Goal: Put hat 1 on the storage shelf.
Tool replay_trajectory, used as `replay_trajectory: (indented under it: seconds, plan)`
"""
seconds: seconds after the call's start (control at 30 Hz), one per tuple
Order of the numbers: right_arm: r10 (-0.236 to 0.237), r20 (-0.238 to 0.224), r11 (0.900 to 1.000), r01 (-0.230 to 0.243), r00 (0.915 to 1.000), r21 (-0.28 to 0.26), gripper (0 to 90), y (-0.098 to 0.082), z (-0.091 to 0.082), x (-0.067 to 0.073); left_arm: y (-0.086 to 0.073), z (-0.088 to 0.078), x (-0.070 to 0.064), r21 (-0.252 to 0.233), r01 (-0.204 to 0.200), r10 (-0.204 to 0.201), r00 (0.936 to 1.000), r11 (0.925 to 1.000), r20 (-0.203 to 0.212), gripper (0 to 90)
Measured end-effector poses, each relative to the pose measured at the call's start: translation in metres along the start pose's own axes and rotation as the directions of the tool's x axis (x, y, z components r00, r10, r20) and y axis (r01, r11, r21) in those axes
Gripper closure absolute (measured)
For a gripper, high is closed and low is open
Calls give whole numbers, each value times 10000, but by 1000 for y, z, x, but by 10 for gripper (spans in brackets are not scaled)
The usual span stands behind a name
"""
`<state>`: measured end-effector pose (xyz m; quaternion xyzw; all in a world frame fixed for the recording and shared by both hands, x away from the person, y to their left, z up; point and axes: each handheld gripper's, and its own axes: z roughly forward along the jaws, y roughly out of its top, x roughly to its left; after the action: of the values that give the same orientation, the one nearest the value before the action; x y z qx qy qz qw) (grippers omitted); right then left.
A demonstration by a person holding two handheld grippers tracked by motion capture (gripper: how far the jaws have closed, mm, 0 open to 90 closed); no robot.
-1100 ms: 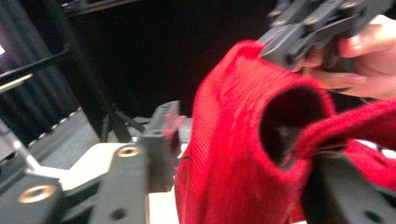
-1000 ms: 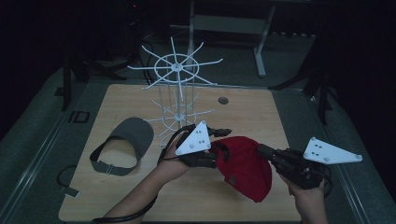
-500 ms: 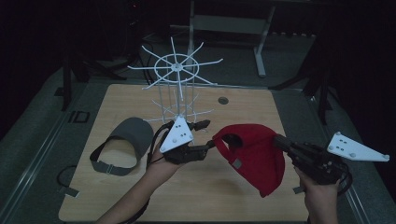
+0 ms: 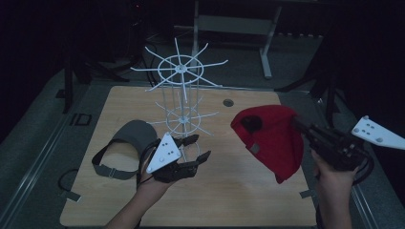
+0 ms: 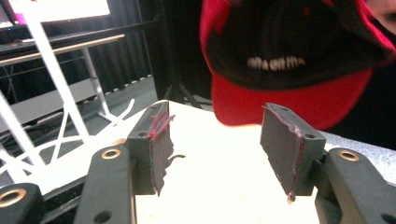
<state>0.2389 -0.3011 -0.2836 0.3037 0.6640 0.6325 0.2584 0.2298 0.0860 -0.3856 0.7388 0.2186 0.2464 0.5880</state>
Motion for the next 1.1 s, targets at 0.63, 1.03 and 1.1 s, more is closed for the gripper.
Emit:
replay_trajectory:
  seconds: [0.63, 1.03, 1.1]
  plan:
    - [224, 824, 9960, -151, 9963, -881, 881, 54, 47, -7, -30, -26, 3, 269, 263, -253, 9990, 9993, -376, 420]
    - [-192, 729, 9991, 219, 9972, -367, 881, 54, 72, 11, -41, -30, 7, 348, 464, -442, 9972, 9983, -609, 420]
    - [-355, 790, 9989, 377, 9962, -263, 881, 50, 73, 14, -43, -32, 8, 343, 586, -562, 9963, 9977, -656, 419]
